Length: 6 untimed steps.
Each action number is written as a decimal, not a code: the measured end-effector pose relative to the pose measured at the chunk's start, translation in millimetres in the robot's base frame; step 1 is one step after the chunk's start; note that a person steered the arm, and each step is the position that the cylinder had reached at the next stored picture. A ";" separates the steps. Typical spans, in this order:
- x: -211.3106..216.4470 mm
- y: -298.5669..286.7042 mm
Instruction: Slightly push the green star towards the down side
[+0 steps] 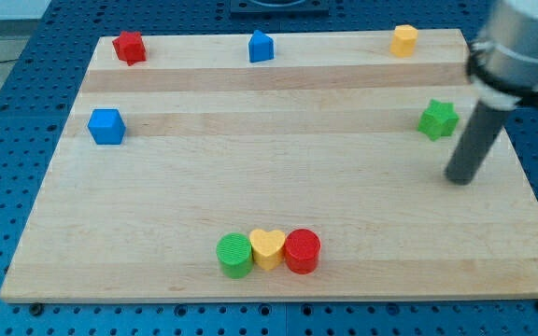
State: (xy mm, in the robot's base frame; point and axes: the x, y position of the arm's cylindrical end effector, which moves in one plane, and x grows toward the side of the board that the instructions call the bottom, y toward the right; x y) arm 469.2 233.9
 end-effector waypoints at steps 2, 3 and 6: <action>-77.0 39.4; -91.2 20.7; -86.7 -50.1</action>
